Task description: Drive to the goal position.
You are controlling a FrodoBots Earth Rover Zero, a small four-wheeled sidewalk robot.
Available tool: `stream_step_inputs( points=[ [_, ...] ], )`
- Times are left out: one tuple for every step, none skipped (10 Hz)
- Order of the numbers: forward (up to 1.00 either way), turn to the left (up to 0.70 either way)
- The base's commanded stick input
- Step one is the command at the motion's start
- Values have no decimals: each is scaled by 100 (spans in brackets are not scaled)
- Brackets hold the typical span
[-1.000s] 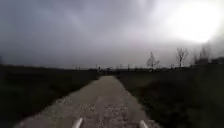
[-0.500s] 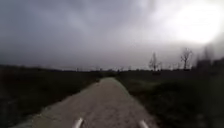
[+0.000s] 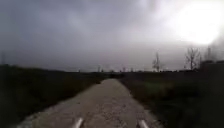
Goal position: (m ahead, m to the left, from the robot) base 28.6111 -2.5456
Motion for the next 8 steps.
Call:
stream_step_inputs(
  points=[
    [70,0],
    [70,0],
    [70,0],
    [70,0],
    [70,0],
    [70,0],
    [70,0],
    [70,0]
  ],
)
